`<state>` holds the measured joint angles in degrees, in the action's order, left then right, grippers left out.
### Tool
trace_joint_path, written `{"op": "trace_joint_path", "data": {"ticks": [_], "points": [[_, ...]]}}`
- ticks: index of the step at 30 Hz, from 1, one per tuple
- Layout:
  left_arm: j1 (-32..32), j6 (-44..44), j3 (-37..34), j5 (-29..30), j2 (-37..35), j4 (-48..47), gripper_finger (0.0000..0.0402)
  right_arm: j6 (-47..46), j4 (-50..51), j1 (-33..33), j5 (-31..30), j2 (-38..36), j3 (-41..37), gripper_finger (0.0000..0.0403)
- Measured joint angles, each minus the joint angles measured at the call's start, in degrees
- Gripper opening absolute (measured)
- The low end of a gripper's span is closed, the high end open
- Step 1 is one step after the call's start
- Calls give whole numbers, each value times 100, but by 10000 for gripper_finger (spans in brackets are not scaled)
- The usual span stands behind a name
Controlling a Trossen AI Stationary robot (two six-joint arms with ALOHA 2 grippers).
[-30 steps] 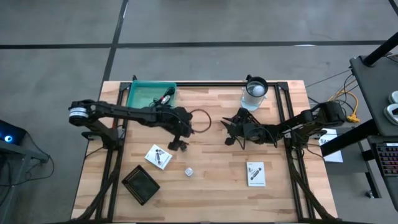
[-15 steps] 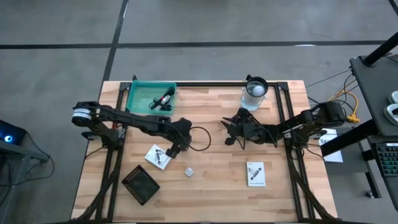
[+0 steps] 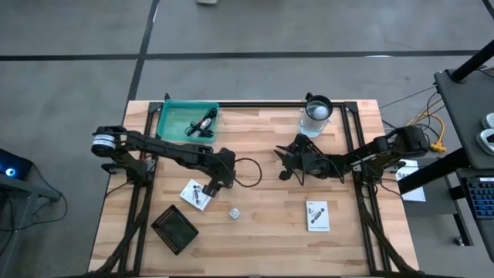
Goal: Pick and place items into bin
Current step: Put the black charger adapter into the top black bin
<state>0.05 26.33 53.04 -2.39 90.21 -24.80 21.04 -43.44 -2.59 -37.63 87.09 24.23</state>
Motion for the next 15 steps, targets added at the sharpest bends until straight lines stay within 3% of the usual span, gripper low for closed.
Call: {"op": "trace_joint_path", "data": {"ticks": [15], "points": [[13,112,-108,-52,94,-20,250,0,2,0,0,0,0,68]]}}
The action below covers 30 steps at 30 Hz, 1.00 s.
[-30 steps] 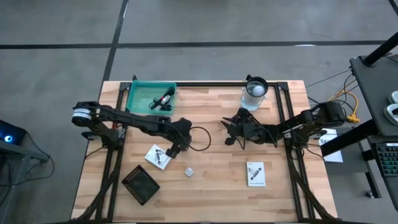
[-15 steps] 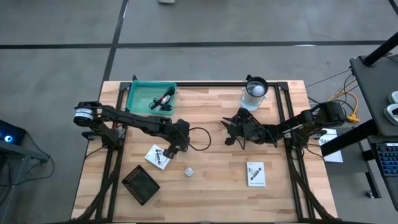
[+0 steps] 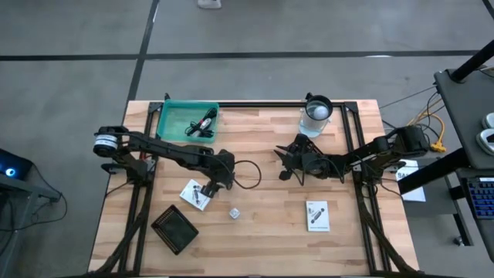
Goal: Pick and place items into bin
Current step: Put the black charger adapter into the top black bin
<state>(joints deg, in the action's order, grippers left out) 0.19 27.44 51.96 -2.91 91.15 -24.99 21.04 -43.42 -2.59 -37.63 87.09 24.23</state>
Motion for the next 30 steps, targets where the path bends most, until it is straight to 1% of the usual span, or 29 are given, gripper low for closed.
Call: {"op": "trace_joint_path", "data": {"ticks": [4,10,30], "points": [[10,0,-110,-2,42,59,250,0,0,0,0,0,0,68],[15,2,-180,-7,121,493,250,0,-1,-1,0,0,0,68],[19,204,-277,-14,140,728,250,0,0,0,0,0,0,68]]}}
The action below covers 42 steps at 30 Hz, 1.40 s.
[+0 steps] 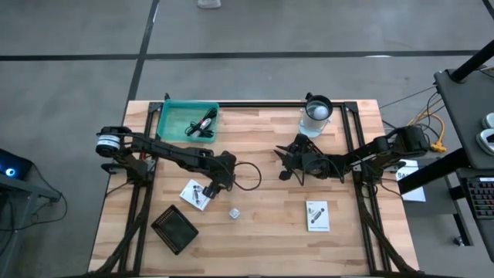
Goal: Pick and place items into bin
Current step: Put the black charger adapter into the top black bin
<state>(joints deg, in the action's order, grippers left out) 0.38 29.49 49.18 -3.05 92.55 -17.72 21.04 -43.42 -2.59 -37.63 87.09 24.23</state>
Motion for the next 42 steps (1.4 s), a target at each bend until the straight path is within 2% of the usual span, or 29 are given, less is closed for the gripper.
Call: {"op": "trace_joint_path", "data": {"ticks": [14,18,25,37,42], "points": [[2,149,-6,0,0,113,247,0,2,0,0,0,0,68],[2,149,-6,-2,0,110,219,0,0,-2,0,0,0,68],[2,148,-6,-9,-9,114,142,0,1,-1,0,0,0,68],[2,447,20,65,-9,306,140,15,0,-2,0,0,0,68],[2,452,199,456,-9,402,140,14,-1,0,0,0,0,68]]}}
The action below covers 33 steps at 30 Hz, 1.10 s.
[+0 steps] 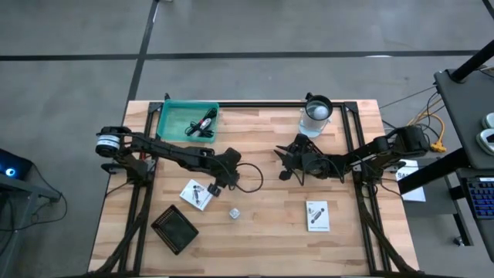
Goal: Pick and place items into bin
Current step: Put the black charger adapter into the top black bin
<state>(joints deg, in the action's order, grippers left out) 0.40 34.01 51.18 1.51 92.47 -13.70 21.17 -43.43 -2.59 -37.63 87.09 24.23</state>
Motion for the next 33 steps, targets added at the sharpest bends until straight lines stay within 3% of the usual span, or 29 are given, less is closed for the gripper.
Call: {"op": "trace_joint_path", "data": {"ticks": [6,14,22,28,33], "points": [[-2,419,55,494,-13,633,140,2,-3,-1,15,0,-1,68],[-94,279,-170,504,-26,2420,140,211,-19,-13,15,0,13,68],[-650,88,-210,458,-48,2526,140,1210,-181,-578,784,2,122,108],[-961,-342,-210,-905,-48,2990,140,2076,-241,-846,756,2,159,150],[-1205,-391,-199,-1312,-48,3493,140,3029,-228,-877,300,2,147,180]]}}
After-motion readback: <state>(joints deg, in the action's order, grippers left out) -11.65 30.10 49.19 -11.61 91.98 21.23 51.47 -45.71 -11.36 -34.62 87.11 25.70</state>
